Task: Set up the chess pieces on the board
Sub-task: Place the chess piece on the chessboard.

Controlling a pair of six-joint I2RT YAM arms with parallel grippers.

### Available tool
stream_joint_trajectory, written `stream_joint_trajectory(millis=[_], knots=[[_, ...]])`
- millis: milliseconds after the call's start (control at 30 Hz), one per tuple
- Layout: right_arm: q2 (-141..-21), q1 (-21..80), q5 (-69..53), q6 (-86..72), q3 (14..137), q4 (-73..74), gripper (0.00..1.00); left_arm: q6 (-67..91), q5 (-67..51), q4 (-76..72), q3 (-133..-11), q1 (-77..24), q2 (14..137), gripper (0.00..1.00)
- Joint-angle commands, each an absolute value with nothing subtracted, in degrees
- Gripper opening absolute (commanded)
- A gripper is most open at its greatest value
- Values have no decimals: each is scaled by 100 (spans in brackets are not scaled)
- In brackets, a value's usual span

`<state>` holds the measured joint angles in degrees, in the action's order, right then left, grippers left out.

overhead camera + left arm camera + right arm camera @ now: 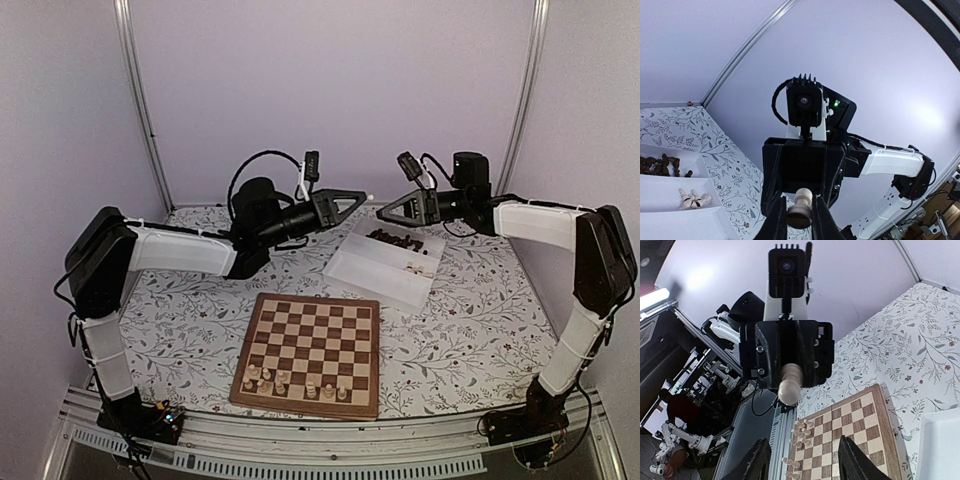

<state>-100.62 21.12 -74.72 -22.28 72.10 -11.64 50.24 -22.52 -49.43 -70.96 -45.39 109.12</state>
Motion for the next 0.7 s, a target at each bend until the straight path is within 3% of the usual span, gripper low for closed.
stream_joint_trajectory(millis=[0,667], knots=[[-9969,2285,-7859,-3178,7253,-2296,49,5238,-2057,-5453,-7207,-4622,11038,10],[-10021,2187,-7453,-3196,7368,-2254,37,5392,-2130,-5427,-7211,-4790,11192,9]])
